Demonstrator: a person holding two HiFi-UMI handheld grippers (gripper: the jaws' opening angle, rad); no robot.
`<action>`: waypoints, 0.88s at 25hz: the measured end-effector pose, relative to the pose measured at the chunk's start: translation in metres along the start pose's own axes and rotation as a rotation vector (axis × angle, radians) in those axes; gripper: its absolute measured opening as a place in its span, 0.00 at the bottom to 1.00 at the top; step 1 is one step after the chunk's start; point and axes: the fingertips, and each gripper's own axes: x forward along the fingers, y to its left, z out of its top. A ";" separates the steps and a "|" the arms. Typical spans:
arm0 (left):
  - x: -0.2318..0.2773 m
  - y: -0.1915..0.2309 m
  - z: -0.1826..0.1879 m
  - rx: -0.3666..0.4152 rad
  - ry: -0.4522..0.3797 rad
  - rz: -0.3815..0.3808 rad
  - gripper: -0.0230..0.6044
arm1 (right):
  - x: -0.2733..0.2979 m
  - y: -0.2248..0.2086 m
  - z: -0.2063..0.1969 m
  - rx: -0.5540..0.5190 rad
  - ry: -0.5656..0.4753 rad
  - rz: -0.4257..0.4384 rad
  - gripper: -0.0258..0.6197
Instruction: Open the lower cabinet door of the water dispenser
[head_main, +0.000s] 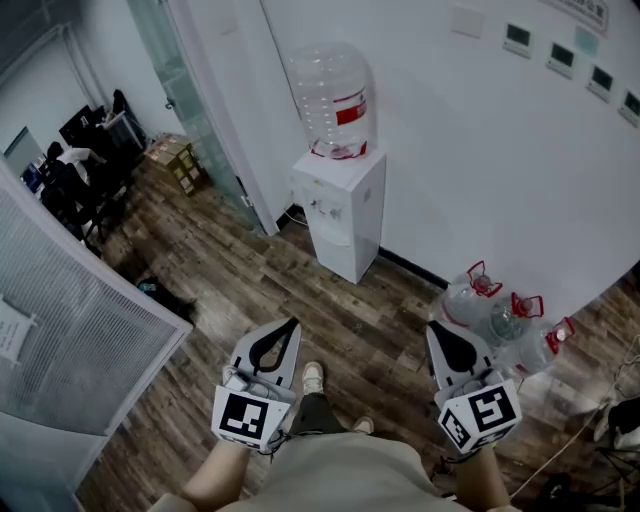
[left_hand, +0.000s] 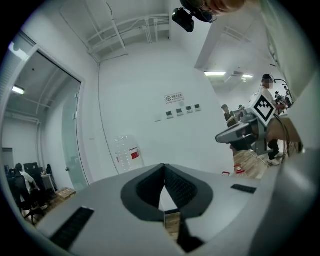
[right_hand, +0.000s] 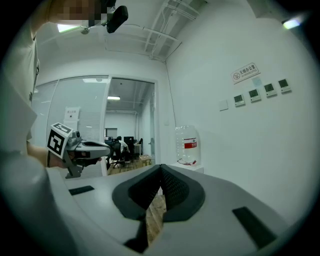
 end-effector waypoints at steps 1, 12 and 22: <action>0.000 0.001 0.001 0.003 -0.006 0.001 0.05 | 0.004 0.001 -0.001 -0.002 0.000 0.003 0.05; 0.030 0.045 -0.017 -0.034 -0.019 0.013 0.05 | 0.070 0.005 -0.004 -0.005 0.030 0.040 0.05; 0.087 0.135 -0.044 -0.065 0.013 0.002 0.05 | 0.170 -0.006 -0.001 0.006 0.095 0.029 0.05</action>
